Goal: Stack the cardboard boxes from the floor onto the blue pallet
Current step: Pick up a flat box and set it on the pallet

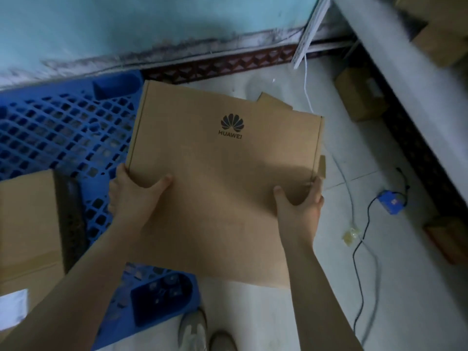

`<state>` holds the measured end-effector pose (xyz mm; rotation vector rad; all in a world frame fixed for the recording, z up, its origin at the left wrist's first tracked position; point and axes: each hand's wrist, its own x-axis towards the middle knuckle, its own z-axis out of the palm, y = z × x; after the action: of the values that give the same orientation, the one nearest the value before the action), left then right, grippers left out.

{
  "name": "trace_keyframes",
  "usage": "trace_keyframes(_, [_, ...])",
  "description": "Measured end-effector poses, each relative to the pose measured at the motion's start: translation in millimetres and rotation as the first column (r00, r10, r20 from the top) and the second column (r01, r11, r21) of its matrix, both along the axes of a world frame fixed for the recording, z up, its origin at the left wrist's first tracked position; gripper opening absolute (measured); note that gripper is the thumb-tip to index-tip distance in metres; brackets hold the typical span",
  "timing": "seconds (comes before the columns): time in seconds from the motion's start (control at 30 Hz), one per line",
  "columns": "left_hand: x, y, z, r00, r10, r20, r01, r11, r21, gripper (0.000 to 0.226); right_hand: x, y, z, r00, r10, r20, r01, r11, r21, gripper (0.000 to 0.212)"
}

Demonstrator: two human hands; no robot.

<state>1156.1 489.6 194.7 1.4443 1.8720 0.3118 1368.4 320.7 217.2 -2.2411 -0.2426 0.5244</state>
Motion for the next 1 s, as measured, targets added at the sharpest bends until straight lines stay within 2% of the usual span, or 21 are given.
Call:
trace_keyframes(0.23, [-78.4, 0.8, 178.9, 0.987, 0.150, 0.062, -0.157, 0.979, 0.128, 0.112, -57.5, 38.7, 165.0, 0.986, 0.160, 0.044, -0.163, 0.983, 0.079, 0.087])
trace_keyframes(0.33, [-130.1, 5.1, 225.7, 0.968, 0.217, 0.126, -0.237, 0.955, 0.177, 0.114, -99.1, 58.6, 213.1, 0.966, 0.255, 0.033, -0.257, 0.957, 0.138, 0.088])
trace_keyframes(0.47, [-212.2, 7.7, 255.9, 0.940, 0.331, 0.082, -0.341, 0.921, 0.187, 0.114, -171.5, 82.6, 247.7, 0.931, 0.358, 0.066, -0.364, 0.921, 0.137, 0.082])
trace_keyframes(0.6, [-305.9, 8.1, 238.9, 0.906, 0.422, 0.029, -0.422, 0.897, 0.134, 0.114, -254.6, 103.2, 236.8, 0.901, 0.433, 0.030, -0.432, 0.888, 0.159, 0.075])
trace_keyframes(0.77, [-422.8, 3.8, 172.4, 0.876, 0.471, -0.106, -0.471, 0.882, 0.021, 0.115, -370.4, 115.9, 172.7, 0.877, 0.473, -0.080, -0.465, 0.879, 0.103, 0.076])
trace_keyframes(1.0, [-519.6, -5.9, 52.9, 0.904, 0.421, -0.075, -0.424, 0.904, -0.044, 0.109, -466.8, 110.1, 60.7, 0.903, 0.416, -0.105, -0.423, 0.905, -0.052, 0.076])
